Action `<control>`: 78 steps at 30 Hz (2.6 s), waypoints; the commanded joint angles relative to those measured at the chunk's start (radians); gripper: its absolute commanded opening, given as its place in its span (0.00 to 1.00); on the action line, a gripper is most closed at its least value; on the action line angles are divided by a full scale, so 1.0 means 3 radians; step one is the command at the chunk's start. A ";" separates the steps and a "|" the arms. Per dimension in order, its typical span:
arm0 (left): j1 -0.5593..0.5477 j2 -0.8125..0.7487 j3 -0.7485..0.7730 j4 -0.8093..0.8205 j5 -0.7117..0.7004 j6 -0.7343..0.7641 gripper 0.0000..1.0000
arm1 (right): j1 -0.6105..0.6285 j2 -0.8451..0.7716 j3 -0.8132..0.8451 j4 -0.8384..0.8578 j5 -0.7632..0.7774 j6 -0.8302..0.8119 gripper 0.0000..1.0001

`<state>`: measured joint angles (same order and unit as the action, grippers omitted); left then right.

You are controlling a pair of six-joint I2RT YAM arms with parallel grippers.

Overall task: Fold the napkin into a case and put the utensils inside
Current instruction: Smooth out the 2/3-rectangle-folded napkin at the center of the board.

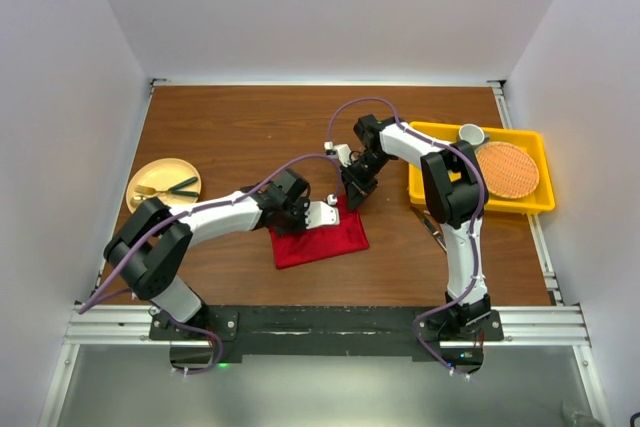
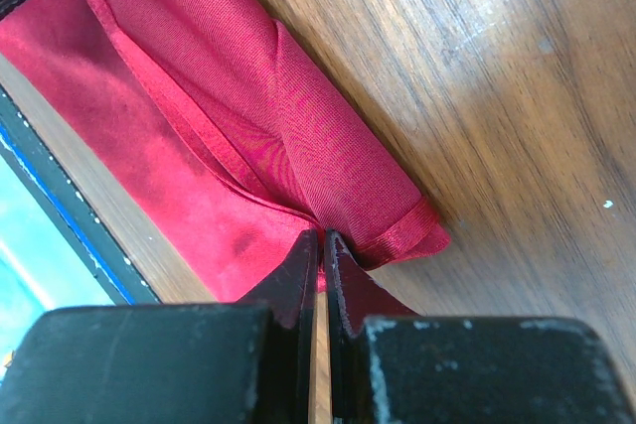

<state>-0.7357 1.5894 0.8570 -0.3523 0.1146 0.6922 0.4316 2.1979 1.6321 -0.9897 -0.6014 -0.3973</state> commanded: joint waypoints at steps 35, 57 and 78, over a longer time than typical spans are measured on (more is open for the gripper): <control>0.0018 0.0086 -0.0121 -0.0032 0.0446 -0.0022 0.00 | -0.0068 0.0001 0.0383 -0.0417 -0.0112 -0.0322 0.07; 0.0054 0.0117 -0.0014 -0.0114 0.0482 -0.0032 0.00 | -0.0104 -0.0004 0.0476 -0.0378 -0.0461 0.0102 0.38; 0.0197 0.0076 0.0365 -0.0232 0.0554 -0.0277 0.00 | -0.0099 -0.0633 -0.0188 -0.0225 -0.0772 0.0056 0.38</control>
<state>-0.6807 1.6066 0.9237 -0.4206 0.2592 0.6365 0.3874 2.1033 1.6703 -1.1301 -0.7925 -0.4023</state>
